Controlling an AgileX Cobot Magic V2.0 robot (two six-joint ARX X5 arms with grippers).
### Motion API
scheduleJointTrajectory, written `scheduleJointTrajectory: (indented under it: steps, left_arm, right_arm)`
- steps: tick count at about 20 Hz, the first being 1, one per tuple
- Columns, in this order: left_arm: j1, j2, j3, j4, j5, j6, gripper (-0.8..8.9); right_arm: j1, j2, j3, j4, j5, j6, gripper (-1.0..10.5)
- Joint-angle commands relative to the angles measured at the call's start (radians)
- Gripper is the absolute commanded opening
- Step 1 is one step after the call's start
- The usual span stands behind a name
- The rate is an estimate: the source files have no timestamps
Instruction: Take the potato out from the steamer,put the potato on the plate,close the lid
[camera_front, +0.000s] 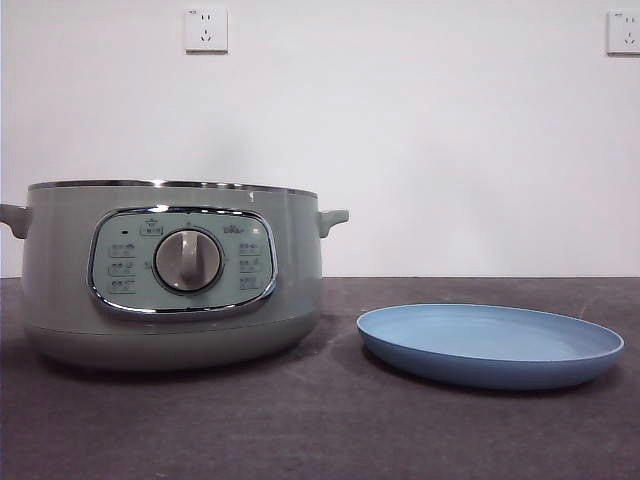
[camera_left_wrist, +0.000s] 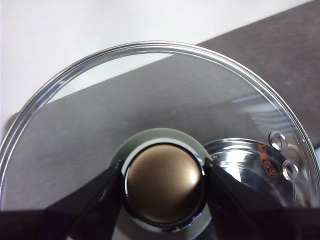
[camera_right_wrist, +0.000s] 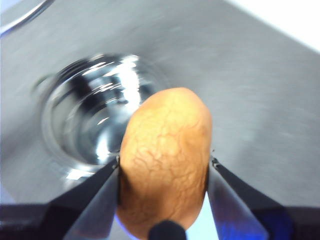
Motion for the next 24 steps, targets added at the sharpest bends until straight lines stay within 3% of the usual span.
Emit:
scheduleJointTrajectory:
  steps: [1, 6, 12, 16, 20, 24]
  left_arm:
    - [0.001, 0.006, 0.009, -0.037, 0.054, 0.014, -0.08]
    - [0.001, 0.024, 0.009, -0.043, 0.116, 0.014, -0.08]
    - [-0.003, 0.026, 0.009, -0.047, 0.127, 0.013, -0.08]
    - [-0.011, 0.027, 0.009, -0.047, 0.127, 0.013, -0.08]
    - [-0.011, 0.027, 0.009, -0.047, 0.127, 0.010, -0.08]
    - [-0.011, 0.028, 0.009, -0.047, 0.127, 0.009, -0.08]
  right_arm:
    - [-0.074, -0.014, -0.008, -0.016, 0.005, 0.042, -0.1]
    - [-0.219, -0.014, -0.093, -0.018, 0.050, 0.100, -0.1]
    - [-0.247, -0.013, -0.483, 0.011, 0.042, 0.099, -0.1]
    - [-0.226, -0.013, -0.792, 0.223, -0.037, 0.100, -0.1]
    - [-0.212, -0.013, -1.062, 0.499, -0.040, 0.103, -0.1]
    - [-0.212, -0.013, -1.209, 0.640, -0.039, 0.103, -0.1]
